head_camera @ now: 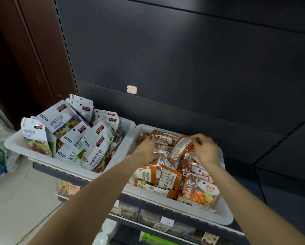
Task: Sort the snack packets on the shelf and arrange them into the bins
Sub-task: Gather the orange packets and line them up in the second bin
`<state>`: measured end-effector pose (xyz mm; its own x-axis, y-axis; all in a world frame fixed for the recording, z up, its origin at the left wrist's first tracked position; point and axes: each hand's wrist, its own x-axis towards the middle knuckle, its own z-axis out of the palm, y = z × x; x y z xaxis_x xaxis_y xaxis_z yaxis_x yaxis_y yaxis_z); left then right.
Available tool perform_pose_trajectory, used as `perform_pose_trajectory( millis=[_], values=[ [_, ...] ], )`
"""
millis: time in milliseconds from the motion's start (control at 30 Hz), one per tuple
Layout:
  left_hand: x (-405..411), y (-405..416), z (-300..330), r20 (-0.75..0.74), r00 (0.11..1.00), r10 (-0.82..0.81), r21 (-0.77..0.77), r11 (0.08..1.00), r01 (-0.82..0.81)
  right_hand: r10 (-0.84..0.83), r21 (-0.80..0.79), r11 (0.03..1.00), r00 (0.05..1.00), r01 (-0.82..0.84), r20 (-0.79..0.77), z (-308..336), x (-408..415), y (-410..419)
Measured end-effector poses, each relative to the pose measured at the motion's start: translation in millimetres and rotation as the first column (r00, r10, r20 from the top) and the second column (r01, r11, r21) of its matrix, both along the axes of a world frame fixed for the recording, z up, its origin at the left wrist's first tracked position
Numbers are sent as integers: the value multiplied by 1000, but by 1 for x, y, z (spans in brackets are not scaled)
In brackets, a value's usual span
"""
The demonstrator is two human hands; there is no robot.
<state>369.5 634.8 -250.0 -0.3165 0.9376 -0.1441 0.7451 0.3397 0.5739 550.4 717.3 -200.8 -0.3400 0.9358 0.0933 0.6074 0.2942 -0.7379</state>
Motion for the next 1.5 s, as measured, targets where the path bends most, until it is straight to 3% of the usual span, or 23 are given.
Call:
perform_pose_trajectory(
  millis=[133,233,367,467,567,833,900,1033,1100,1200,1267,1367,1500],
  values=[
    [-2,8,-2,0,998,64,23,998,-64,77,84,992,984,-92,159,12,3,0],
    [-5,9,-7,69,993,96,33,995,-99,26,215,973,964,-85,265,15,6,-2],
    [-3,9,-11,1,993,121,29,992,-121,-52,381,925,984,-17,170,16,5,0],
    [-4,12,-8,33,992,122,34,992,-123,-35,270,963,980,-19,195,26,-2,2],
    [-5,10,0,97,994,48,64,996,-55,-12,257,965,972,-51,237,31,-8,6],
    [-3,-29,10,133,976,-170,143,978,151,268,106,958,964,-267,8,20,-17,11],
    [0,-31,9,106,978,-177,134,978,163,301,39,952,952,-303,57,8,-21,12],
    [0,-32,8,41,993,-114,122,987,108,350,-91,936,875,-340,335,-17,-30,5],
    [-3,-32,9,25,997,-79,106,991,76,371,-136,929,865,-345,338,-23,-32,0],
    [-9,-33,8,70,998,-8,61,998,3,399,-105,916,846,-387,354,-27,-26,-5],
    [-14,-37,5,2,1000,11,-20,1000,-11,408,-79,907,819,-414,403,-29,-19,-10],
    [-19,-44,4,-75,994,-75,-134,989,65,396,-19,901,802,-434,447,-30,-11,-21],
    [-22,-57,12,-37,985,-167,-130,978,161,426,-2,872,756,-490,497,-29,-9,-36]
  ],
)
